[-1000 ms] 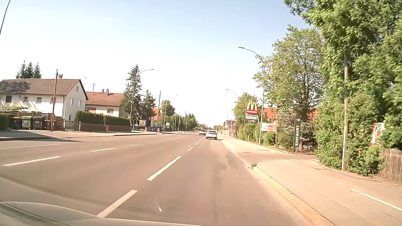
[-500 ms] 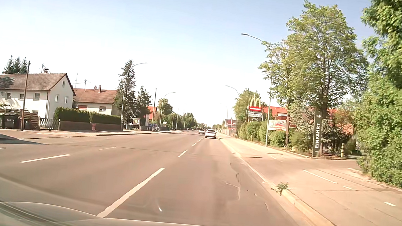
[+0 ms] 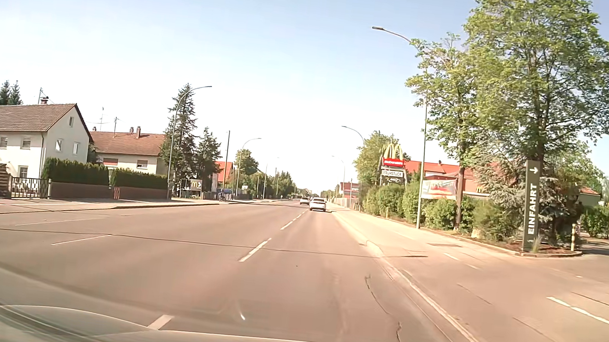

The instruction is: Follow the waypoints while adhering to traffic rules and regulations

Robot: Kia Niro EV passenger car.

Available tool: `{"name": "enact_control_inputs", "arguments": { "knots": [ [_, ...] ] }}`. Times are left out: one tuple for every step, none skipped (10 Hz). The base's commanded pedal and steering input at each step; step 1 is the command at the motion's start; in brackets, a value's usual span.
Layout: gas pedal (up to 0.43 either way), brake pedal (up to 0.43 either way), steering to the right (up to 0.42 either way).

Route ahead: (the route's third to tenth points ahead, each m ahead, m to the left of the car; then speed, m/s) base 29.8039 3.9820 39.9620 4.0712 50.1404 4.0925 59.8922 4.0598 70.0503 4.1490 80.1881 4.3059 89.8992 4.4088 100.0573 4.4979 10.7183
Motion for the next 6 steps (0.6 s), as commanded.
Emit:
{"name": "enact_control_inputs", "arguments": {
  "knots": [
    [0.189,0.000,-0.006],
    [0.189,0.000,-0.006],
    [0.189,0.000,-0.006],
    [0.189,0.000,-0.005],
    [0.189,0.000,-0.005],
    [0.189,0.000,-0.004]
  ]
}}
